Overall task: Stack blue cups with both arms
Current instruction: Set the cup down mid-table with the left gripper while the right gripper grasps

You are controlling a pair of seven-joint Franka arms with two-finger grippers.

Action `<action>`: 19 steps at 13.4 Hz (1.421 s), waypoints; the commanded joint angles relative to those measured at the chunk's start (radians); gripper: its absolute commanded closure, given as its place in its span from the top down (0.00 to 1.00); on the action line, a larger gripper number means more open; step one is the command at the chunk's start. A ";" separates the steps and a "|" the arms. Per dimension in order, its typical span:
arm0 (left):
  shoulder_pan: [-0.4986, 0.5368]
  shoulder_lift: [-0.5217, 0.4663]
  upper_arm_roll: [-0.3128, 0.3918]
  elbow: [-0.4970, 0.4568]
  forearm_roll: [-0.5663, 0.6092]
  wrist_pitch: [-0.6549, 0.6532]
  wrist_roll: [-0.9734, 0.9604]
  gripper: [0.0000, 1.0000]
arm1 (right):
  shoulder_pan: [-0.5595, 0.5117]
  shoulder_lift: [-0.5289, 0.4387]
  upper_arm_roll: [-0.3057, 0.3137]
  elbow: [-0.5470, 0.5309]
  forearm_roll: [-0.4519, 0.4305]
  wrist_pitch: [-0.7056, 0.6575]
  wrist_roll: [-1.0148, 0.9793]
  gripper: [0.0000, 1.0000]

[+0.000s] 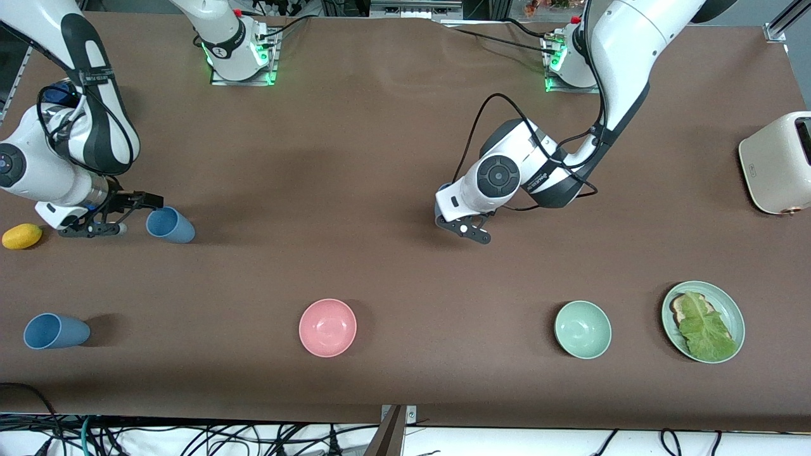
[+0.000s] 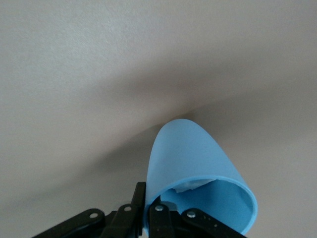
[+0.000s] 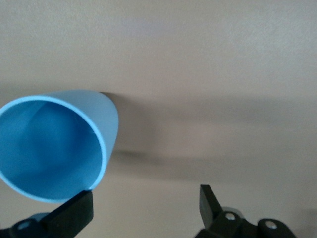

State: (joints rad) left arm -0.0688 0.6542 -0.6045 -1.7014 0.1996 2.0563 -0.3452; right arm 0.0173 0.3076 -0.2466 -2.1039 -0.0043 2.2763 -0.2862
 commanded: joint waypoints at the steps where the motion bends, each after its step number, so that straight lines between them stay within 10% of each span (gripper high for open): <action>1: -0.028 0.019 0.005 0.022 0.078 -0.024 0.012 0.00 | -0.002 0.013 0.004 0.068 0.030 -0.072 -0.004 0.97; 4: -0.028 0.025 0.005 0.025 0.090 -0.024 0.012 0.11 | -0.002 0.019 0.004 0.084 0.043 -0.087 0.002 0.97; 5: -0.028 0.022 0.005 0.029 0.090 -0.024 0.008 0.88 | 0.000 0.033 0.006 0.096 0.062 -0.089 0.001 0.97; 6: -0.022 0.013 0.003 0.029 0.090 -0.027 0.008 1.00 | 0.003 0.045 0.006 0.097 0.073 -0.086 0.002 0.97; 19: 0.228 -0.329 -0.008 0.150 0.011 -0.419 0.085 1.00 | 0.004 0.096 0.012 0.159 0.110 -0.101 -0.002 0.85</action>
State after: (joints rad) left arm 0.0953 0.3551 -0.6062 -1.6070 0.2429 1.7029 -0.3250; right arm 0.0219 0.3851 -0.2355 -1.9750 0.0863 2.1993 -0.2841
